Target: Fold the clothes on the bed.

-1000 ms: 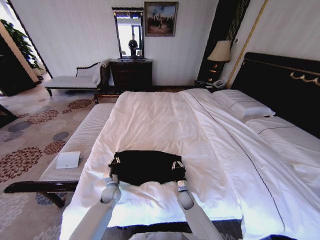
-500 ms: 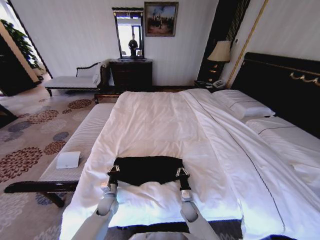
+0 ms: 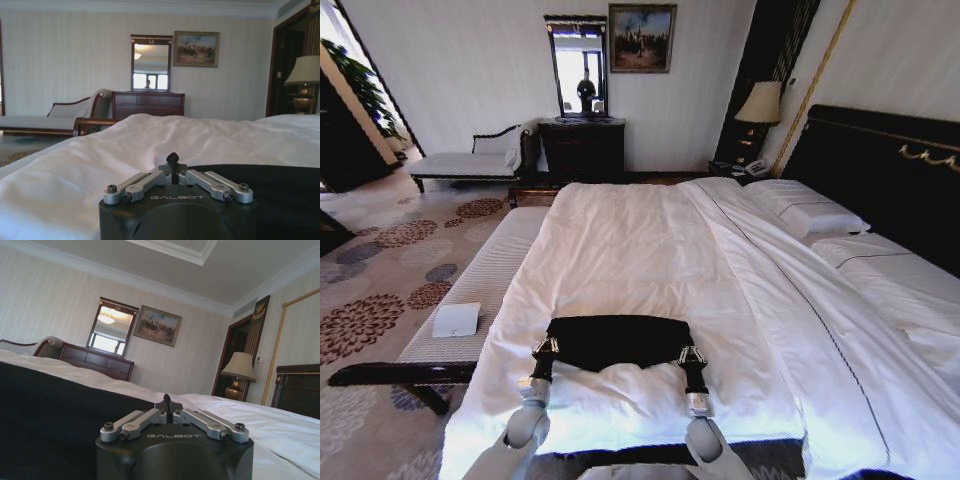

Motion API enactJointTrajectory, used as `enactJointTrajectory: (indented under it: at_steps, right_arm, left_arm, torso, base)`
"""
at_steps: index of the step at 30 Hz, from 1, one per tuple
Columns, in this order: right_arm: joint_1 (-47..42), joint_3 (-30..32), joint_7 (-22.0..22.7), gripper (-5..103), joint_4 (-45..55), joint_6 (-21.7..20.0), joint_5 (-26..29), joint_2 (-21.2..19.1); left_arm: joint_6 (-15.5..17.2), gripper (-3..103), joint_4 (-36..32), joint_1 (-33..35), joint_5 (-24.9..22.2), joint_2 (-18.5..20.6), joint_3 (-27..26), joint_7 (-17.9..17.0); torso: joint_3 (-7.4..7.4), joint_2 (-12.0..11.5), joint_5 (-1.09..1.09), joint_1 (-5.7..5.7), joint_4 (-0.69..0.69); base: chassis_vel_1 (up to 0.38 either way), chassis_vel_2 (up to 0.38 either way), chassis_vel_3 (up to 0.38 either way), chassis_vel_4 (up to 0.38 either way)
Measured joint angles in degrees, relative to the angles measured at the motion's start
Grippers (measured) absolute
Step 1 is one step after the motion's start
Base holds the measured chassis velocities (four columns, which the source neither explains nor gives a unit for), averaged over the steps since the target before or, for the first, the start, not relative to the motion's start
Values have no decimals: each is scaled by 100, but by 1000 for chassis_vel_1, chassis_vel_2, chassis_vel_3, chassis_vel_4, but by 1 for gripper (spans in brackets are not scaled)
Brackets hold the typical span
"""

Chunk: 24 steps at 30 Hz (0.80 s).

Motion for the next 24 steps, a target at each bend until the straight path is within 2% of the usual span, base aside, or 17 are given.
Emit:
enactJointTrajectory:
  at_steps: [3, 9, 24]
  right_arm:
    - [29, 4, 0, 0, 34, -50, 94, -8]
    - [44, -5, -21, 0, 226, -170, 115, -52]
    - [-127, 24, -120, 0, 320, -199, 209, -103]
  left_arm:
    - [-53, 0, -57, 94, 202, 54, -10, 14]
    - [-6, 0, -259, 86, 418, 49, 34, -180]
    - [-33, 0, -275, 138, 570, 75, 37, -195]
  torso:
    - [0, 0, 0, 0, 0]
    - [0, 0, 0, 0, 0]
    - [0, 0, 0, 0, 0]
  base:
    - [0, 0, 0, 0]
    - [0, 0, 0, 0]
    - [0, 0, 0, 0]
